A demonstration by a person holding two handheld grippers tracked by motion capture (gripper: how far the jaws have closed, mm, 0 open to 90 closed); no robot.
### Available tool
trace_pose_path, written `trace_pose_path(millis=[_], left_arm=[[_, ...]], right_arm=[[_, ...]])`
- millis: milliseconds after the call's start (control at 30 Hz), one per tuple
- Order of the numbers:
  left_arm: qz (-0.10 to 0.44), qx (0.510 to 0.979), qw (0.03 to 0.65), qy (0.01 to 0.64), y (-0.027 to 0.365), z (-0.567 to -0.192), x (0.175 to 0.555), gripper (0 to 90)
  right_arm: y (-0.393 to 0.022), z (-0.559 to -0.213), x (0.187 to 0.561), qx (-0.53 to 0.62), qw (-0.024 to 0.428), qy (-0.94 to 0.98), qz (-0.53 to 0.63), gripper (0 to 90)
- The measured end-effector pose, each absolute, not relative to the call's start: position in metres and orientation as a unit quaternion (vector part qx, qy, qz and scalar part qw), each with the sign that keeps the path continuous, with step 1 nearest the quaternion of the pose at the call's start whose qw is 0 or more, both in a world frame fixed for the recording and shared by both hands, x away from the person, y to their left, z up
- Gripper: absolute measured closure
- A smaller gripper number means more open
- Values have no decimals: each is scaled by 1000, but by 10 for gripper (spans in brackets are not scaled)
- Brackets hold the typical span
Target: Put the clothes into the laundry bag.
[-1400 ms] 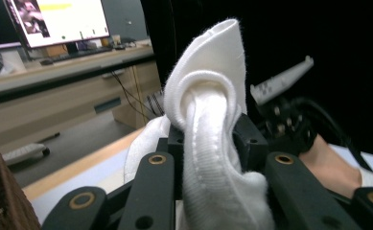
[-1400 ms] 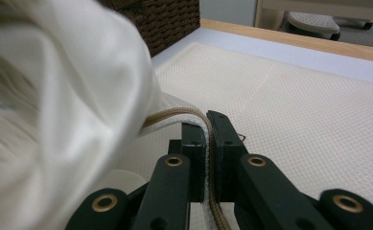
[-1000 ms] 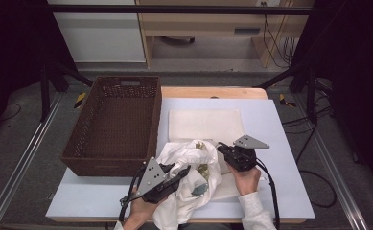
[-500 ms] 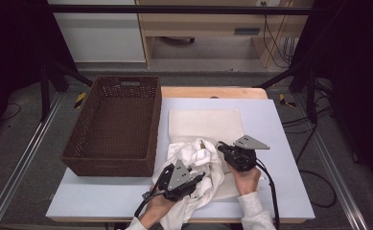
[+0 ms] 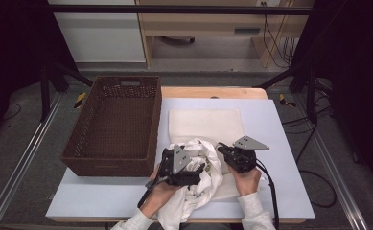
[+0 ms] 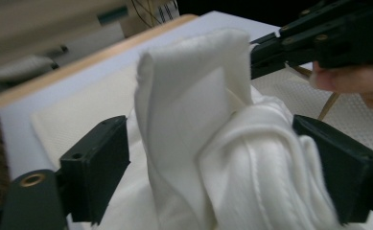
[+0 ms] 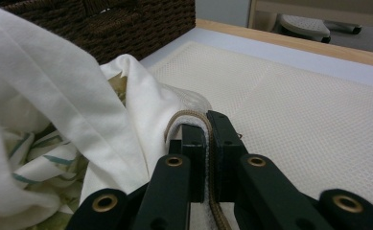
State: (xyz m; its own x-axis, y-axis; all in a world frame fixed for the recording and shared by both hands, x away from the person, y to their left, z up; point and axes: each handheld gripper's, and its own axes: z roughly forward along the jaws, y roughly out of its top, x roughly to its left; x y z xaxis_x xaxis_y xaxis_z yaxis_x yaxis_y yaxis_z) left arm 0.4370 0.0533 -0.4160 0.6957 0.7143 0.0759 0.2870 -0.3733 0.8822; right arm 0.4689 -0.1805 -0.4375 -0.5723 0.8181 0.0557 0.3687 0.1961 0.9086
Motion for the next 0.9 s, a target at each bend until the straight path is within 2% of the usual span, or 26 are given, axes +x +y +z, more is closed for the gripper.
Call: trace_pose_path(millis=[33,67,100,167,233,400,500,700,733,833,900], left_arm=[[231,796,463,315,53,-416,437,122],[180,805,459,330,52,-421,453,121],[180,805,459,330,52,-421,453,122],[109,816,453,343,51,-430,469,124],[87,821,446,345,51,-440,476,204],[94,820,452,337,54,-439,469,539],[110,817,464,323,56,-437,462,643],[128,805,508,279,62,-421,439,681],[129,801,528,253,60,-414,428,681],[135,805,532,226,53,-409,418,681],[135,820,524,187,35,-409,406,680]], right_arm=[[-181,-437,469,402,229,739,490,865],[-180,-438,469,402,228,739,490,865],[-180,-438,469,402,228,739,490,865],[-179,-438,468,400,228,741,488,865],[-179,-439,469,398,226,744,487,865],[-178,-439,469,399,225,745,486,865],[-179,-439,469,400,224,743,487,866],[-181,-438,469,406,222,738,492,866],[-181,-438,469,406,222,737,493,866],[-181,-437,469,404,224,736,495,866],[-181,-436,468,406,224,732,499,866]])
